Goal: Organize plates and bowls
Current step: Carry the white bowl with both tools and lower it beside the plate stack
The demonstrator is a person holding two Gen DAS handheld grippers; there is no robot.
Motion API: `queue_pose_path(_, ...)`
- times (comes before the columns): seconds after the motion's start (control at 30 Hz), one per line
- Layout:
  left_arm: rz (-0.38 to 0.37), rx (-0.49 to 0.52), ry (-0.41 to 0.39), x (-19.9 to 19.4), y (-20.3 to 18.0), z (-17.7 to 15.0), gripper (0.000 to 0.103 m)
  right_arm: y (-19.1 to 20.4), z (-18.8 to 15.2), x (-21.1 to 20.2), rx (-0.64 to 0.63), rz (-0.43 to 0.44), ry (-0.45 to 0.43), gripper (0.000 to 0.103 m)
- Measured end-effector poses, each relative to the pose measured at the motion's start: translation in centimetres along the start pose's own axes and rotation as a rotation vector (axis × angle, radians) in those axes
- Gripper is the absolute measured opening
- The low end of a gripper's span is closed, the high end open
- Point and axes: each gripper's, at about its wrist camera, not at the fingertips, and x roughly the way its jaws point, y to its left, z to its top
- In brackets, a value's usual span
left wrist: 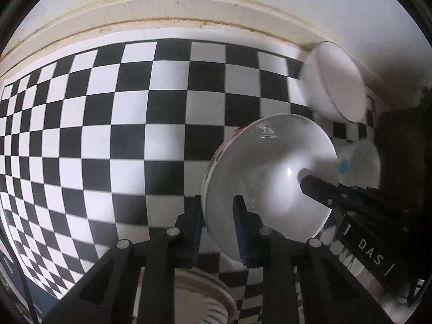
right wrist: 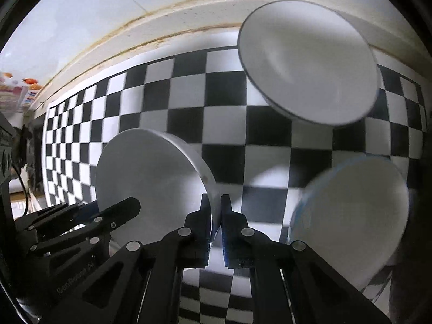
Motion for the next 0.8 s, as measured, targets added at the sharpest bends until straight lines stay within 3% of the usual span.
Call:
queue_pose_path(0.2, -0.028, 0.052, -0.038, -2.8, -1.7, -4.5, 0.019, 0.8, -4.4, -3.4, -0.028, 0.004, -0.046, 0.009)
queue_pose_path(0.43, -0.05, 0.128, -0.02, -3.2, -4.0, -8.9, 0.02, -0.5, -12.0, -6.5, -0.006, -0.007, -0.064, 0.009)
queue_pose_path(0.47, -0.073, 0.122, -0.076, -3.0, -4.2, -9.6, 0.02, -0.8, -12.7, -6.5, 0.0, -0.009, -0.064, 0.009)
queue_pose_path(0.8, -0.043, 0.209, 0.006, 0.8, -6.4, -13.3, 0.019, -5.2, -19.4, -4.9, 0.072, -0.015, -0.013, 0.009)
